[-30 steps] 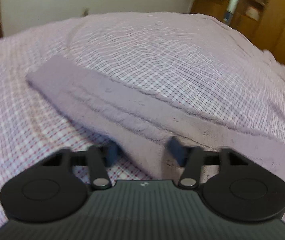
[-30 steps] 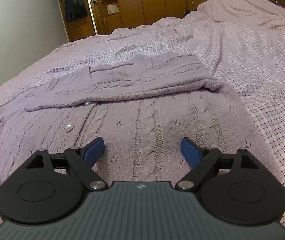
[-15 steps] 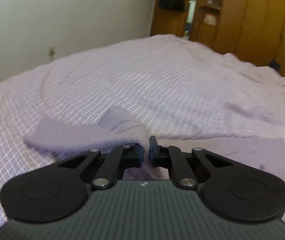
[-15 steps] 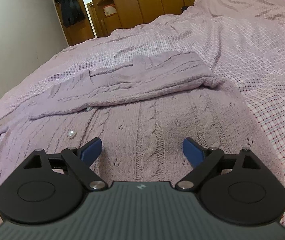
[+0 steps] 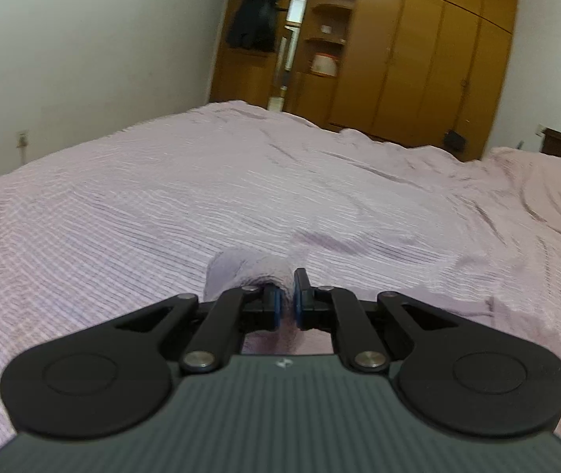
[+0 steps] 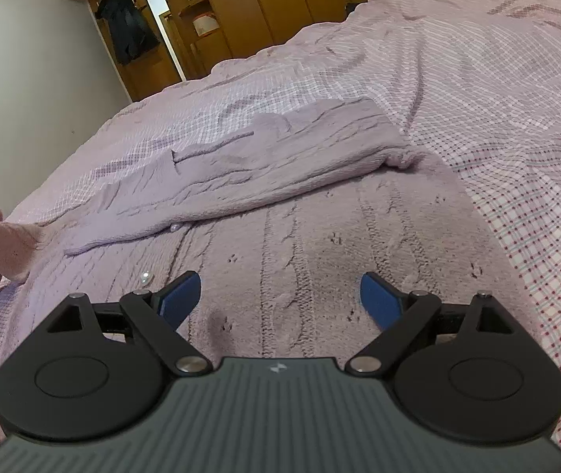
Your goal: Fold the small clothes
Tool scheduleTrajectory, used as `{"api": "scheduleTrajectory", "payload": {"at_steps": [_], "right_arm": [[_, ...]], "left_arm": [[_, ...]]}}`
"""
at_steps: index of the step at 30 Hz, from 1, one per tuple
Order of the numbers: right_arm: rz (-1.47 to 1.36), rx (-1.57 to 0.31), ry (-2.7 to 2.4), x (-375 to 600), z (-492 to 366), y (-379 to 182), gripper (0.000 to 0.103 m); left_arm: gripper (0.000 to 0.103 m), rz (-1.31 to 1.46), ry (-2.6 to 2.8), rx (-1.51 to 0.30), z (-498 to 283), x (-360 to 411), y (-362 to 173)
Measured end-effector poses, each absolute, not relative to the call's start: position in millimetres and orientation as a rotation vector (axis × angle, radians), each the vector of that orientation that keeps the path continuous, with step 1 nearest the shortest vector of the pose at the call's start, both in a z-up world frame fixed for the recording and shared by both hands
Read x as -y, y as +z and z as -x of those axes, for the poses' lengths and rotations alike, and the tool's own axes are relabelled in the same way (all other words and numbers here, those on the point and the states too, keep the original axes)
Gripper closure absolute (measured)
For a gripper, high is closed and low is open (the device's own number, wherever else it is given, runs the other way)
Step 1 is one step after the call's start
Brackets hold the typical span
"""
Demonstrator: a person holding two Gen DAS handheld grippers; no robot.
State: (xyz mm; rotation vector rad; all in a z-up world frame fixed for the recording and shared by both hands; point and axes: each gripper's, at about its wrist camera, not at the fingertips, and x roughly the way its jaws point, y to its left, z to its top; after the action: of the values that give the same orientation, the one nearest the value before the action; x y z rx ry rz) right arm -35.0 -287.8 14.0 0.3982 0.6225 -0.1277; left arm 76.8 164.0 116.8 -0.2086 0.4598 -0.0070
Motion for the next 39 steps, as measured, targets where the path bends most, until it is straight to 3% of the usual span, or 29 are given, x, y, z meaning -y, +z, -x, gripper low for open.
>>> {"api": "scheduleTrajectory", "payload": {"at_steps": [9, 23, 25, 28, 33, 39], "right_arm": [[-0.39, -0.616, -0.142, 287.4, 37.6, 16.4, 0.011], [-0.36, -0.607, -0.109, 276.4, 35.7, 26.8, 0.011], [-0.357, -0.61, -0.102, 274.6, 35.5, 27.3, 0.011], [-0.347, -0.613, -0.092, 270.5, 34.7, 29.0, 0.011], [-0.344, -0.617, -0.048, 258.6, 26.6, 35.6, 0.011], [-0.305, -0.61, 0.08, 220.4, 7.0, 56.1, 0.011]], "left_arm": [[0.095, 0.196, -0.104, -0.469, -65.8, -107.0, 113.4], [0.09, 0.143, -0.133, -0.7, -75.8, -61.8, 42.0], [0.07, 0.151, -0.132, -0.737, -73.0, -67.6, 37.7], [0.05, 0.149, -0.115, -0.771, -66.7, -77.7, 36.6], [0.04, 0.144, -0.088, -0.821, -56.0, -97.8, 40.8], [0.039, 0.128, -0.052, -0.87, -40.6, -122.4, 41.0]]}}
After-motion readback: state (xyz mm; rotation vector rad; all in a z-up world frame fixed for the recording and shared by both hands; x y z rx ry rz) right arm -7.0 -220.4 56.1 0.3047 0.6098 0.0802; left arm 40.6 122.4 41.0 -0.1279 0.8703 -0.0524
